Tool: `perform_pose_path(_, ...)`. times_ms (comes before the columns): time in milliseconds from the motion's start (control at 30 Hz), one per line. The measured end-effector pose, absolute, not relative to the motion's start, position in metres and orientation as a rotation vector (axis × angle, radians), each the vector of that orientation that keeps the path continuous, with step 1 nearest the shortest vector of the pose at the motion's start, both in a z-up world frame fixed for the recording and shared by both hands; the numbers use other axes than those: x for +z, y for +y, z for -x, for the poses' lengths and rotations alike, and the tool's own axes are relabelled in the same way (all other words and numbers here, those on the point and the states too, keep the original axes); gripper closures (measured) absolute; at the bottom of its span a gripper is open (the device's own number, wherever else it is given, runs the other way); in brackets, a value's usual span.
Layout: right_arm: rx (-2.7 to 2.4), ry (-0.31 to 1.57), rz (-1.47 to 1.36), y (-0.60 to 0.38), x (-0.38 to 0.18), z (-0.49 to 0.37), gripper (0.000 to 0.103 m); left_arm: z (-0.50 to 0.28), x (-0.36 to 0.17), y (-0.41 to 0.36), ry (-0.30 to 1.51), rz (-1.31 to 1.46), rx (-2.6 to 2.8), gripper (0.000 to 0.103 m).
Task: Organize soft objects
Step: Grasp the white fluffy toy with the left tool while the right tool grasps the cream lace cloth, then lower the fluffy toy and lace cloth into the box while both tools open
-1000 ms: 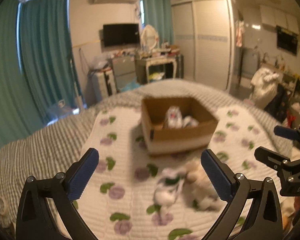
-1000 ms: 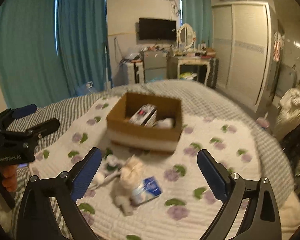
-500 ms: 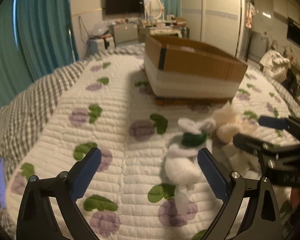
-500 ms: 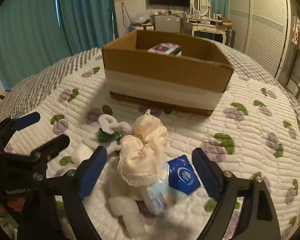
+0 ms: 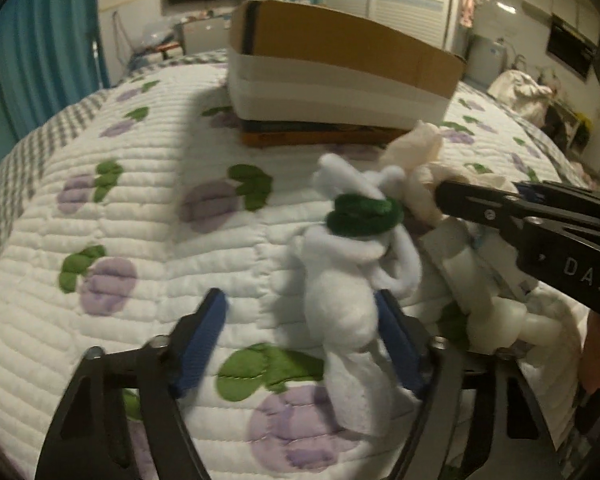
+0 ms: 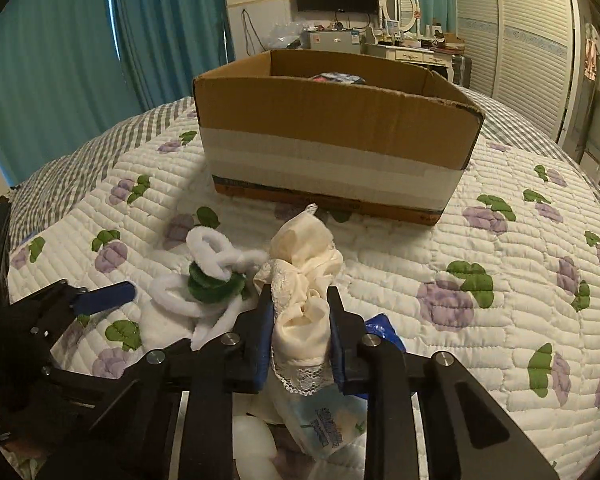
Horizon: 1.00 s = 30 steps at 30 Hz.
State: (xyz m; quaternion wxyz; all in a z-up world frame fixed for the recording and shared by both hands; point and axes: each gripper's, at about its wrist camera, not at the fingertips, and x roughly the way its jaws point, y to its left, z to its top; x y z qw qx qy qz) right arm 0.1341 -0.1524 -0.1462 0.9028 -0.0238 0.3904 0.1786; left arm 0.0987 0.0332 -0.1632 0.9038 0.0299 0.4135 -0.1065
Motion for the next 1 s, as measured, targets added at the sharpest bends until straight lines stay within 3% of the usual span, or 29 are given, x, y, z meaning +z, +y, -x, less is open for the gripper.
perform_pose_path(67, 0.37, 0.809, 0.042, -0.154, -0.146, -0.134, 0.08, -0.097, -0.163, 0.03, 0.847, -0.068, -0.252, 0.048)
perform_pose_path(133, 0.369, 0.81, 0.035, -0.156, -0.146, -0.133, 0.08, -0.094, -0.162, 0.028, 0.837, -0.072, -0.292, 0.068)
perform_pose_path(167, 0.368, 0.809, 0.033, -0.157, -0.146, -0.132, 0.08, -0.093, -0.161, 0.026, 0.834, -0.075, -0.308, 0.072)
perform_pose_path(567, 0.349, 0.732, 0.017, -0.167, -0.114, -0.098, 0.087, -0.066, -0.123, 0.03, 0.809, -0.051, -0.256, 0.072)
perform_pose_path(1000, 0.359, 0.572, -0.025, -0.182, -0.035, -0.048, 0.087, -0.035, -0.02, 0.024, 0.615, -0.06, -0.221, 0.072)
